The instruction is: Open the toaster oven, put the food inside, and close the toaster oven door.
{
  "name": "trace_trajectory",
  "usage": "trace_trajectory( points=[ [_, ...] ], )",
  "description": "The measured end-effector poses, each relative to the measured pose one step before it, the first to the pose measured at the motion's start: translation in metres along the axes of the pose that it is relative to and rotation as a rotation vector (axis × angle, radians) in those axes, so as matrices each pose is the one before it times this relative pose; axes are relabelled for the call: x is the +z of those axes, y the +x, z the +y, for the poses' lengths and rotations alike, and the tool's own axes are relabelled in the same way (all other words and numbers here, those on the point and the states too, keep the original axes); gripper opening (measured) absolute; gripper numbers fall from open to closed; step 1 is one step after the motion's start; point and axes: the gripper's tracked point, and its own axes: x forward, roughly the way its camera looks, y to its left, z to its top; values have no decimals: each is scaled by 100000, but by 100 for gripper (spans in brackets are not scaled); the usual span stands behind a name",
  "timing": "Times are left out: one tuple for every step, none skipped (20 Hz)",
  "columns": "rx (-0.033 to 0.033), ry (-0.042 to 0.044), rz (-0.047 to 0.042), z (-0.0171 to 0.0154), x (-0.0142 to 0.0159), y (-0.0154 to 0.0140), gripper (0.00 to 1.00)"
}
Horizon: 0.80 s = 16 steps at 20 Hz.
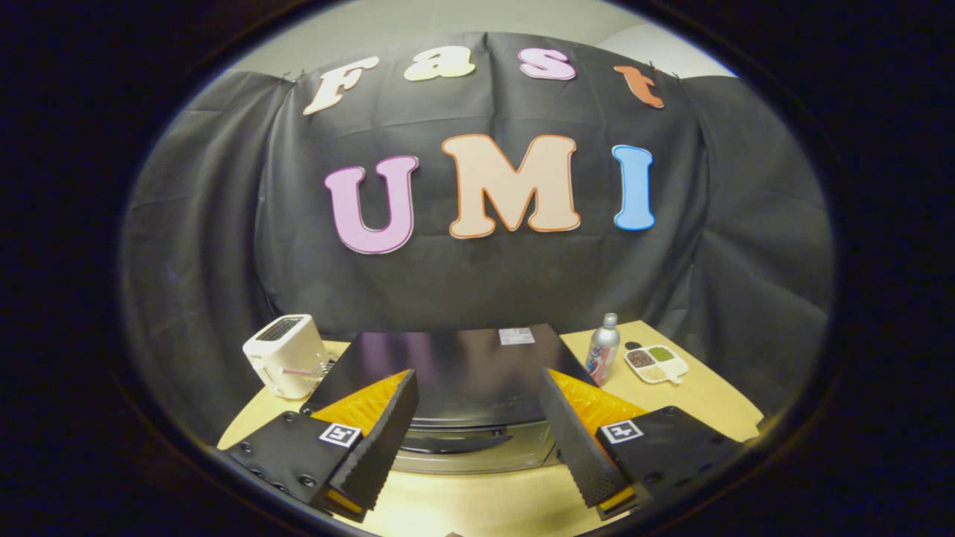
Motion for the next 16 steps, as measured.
trace_trajectory(
  points=[
    [-385, 108, 57, 69, -1042, 535, 100],
    [-809, 643, 925, -67, -899, 476, 100],
    [-364, 576, 365, 126, -914, 432, 100],
    [-367, 756, 617, 66, -577, 430, 100],
    [-208, 732, 272, 93, -500, 420, 100],
    [-80, 335, 276, 197, -470, 294, 100],
    [-360, -345, 421, 68, -274, 198, 100],
    [215, -842, 422, 122, -415, 227, 100],
    [21, -986, 441, 91, -198, 117, 100],
    [13, -1099, 208, -54, -206, 78, 100],
    [384, 75, -474, 48, -39, -26, 100],
    [-222, 1253, -593, -83, 96, -4, 100],
    [19, 1589, 35, -125, -322, 30, 100],
    [94, 1260, -568, -45, -89, -59, 100],
    [495, 296, -518, 8, 16, 72, 100],
    [708, -706, -401, 108, -115, -132, 100]
  ],
)
